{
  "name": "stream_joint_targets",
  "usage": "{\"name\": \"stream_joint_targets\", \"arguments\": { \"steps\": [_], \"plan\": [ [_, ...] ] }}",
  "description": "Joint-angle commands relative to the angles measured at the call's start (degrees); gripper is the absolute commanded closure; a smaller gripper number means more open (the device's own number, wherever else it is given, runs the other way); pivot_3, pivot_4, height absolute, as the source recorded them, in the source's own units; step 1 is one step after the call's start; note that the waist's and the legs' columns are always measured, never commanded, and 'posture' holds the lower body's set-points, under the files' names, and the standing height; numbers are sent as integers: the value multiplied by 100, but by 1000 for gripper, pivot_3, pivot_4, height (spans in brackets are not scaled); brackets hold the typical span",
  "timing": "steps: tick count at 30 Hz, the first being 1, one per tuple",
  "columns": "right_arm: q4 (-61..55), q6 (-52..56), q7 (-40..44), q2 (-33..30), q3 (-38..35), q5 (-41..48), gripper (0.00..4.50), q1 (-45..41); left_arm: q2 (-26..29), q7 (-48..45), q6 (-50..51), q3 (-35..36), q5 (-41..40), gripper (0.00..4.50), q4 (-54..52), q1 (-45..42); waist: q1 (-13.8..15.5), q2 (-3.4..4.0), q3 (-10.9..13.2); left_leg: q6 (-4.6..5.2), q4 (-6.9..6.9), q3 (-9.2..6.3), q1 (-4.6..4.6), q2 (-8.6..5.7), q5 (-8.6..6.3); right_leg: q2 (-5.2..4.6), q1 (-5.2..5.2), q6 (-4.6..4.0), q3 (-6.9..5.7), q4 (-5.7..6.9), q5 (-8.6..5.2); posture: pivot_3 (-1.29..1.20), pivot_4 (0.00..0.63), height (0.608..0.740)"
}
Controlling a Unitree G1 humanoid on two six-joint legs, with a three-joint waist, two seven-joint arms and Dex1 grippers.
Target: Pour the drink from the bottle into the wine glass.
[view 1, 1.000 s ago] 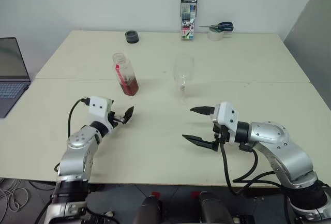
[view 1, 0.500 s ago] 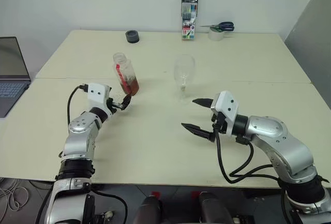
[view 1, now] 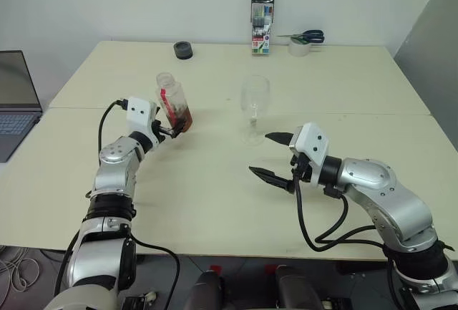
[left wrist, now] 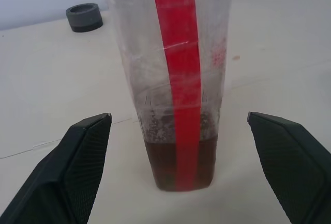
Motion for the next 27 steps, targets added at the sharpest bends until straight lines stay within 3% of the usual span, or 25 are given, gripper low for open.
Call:
{"name": "stream_joint_targets", "arguments": {
  "steps": [1,11,20,27],
  "plan": [
    [-230,-101,-38,12,-23,-5,37,-134,89,-74,-211,-54,108,0,305,-436,1,-1,1,0,0,0,-1,-1,0,0,0,0,-2,0,0,0,150,740],
    [-288,-59,-158,67,-33,18,37,-179,-2,-130,-521,-46,191,0,1520,-1361,-28,-2,1,-2,0,2,-4,-1,1,1,-3,0,-4,1,0,0,150,740],
    [-369,-21,-269,47,-68,-29,0,-176,-161,-242,-645,-84,192,2588,2007,-1608,-77,-4,2,-4,0,0,-6,-3,2,1,-3,0,-6,2,0,0,150,740],
    [-578,99,-615,223,-533,243,0,-227,-385,-355,-827,-654,581,2693,841,-1455,-30,-7,3,-6,5,-7,-13,-10,3,-3,-3,0,-5,2,0,0,150,740]
  ]
}}
